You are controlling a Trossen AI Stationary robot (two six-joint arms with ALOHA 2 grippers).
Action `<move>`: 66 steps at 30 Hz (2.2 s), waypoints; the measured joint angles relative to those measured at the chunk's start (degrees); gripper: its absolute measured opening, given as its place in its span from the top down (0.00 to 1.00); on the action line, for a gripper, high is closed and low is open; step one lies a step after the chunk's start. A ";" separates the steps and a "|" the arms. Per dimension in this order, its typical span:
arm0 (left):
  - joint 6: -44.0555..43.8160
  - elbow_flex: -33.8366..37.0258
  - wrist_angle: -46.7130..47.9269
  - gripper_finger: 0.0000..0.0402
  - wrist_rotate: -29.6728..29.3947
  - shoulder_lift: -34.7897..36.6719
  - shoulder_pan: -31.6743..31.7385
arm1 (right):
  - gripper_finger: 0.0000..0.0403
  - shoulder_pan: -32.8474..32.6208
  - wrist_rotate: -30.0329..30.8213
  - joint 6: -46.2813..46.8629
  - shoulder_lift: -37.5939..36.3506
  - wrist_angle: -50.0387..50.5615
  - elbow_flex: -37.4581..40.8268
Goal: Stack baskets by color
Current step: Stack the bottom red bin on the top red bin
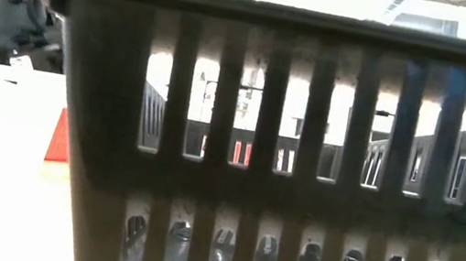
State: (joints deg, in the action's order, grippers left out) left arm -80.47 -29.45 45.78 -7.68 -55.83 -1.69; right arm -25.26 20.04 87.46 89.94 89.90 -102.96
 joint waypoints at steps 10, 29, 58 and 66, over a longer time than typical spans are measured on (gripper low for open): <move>-2.64 1.55 -38.74 0.35 0.53 -11.37 0.72 | 0.60 2.86 4.27 1.18 3.37 0.02 0.07; 3.56 -13.17 -72.25 0.38 24.30 -39.91 4.14 | 0.64 5.64 -0.07 10.95 12.59 -10.39 4.66; 15.02 -17.40 -25.58 0.38 12.96 1.62 12.22 | 0.43 9.26 0.01 21.87 6.02 -53.30 38.75; 14.87 -17.38 -18.85 0.37 10.32 3.55 12.22 | 0.46 11.72 -4.05 17.65 9.35 -59.47 39.70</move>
State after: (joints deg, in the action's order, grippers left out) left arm -65.60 -46.83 26.93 2.64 -52.27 10.52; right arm -13.54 15.99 105.11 99.29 30.42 -63.25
